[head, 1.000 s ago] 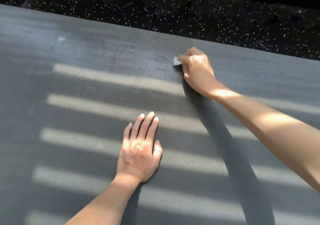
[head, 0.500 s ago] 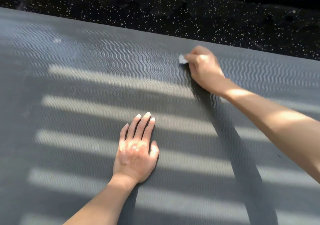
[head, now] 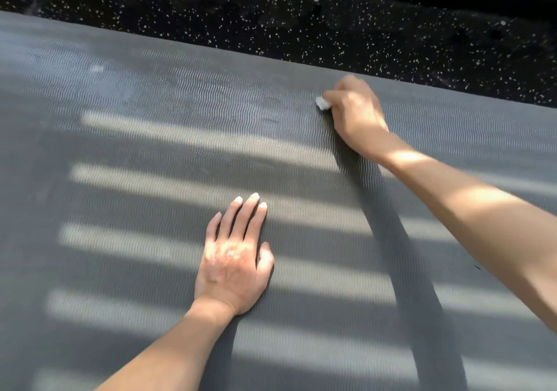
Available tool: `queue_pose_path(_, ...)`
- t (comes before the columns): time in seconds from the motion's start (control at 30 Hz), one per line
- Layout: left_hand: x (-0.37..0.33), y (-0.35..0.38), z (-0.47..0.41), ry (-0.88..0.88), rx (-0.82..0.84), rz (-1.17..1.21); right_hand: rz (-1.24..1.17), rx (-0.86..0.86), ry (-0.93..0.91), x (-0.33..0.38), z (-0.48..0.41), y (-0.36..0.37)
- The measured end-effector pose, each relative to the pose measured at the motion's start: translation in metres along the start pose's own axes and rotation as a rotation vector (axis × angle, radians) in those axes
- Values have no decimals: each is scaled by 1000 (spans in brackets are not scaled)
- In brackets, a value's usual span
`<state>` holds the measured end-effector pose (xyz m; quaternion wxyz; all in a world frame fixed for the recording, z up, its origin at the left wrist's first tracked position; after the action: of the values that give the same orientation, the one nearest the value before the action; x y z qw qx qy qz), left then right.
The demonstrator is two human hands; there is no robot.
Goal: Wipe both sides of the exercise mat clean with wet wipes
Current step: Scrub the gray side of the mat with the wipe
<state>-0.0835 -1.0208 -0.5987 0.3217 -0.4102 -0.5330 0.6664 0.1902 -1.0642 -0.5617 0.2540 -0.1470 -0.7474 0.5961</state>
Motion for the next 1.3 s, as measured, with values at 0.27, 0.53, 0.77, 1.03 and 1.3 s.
queue_pose_path(0.27,1,1,1,-12,7,0,-144,-25,51,45,80,-8)
queue_pose_path(0.53,0,0,0,-3,-17,7,-46,-17,86,16,25,-7)
queue_pose_path(0.77,0,-3,0,-9,-50,26,-96,100,-58,89,130,-4)
queue_pose_path(1.03,-1,-4,1,3,-62,19,-113,-28,109,52,98,-8)
queue_pose_path(1.3,0,-5,0,2,-72,20,-157,26,100,68,134,-5)
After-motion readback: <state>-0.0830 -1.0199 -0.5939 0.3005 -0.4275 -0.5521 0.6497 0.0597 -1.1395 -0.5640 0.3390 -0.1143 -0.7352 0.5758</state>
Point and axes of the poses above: each hand's wrist, its own z-axis away from the middle knuckle, its own y-axis out of the palm, x = y × z, the point moved 9 cm from there along -z, towards the middle knuckle, and after that the axes turned 7 degrees about -y, right-handed, at the moved point
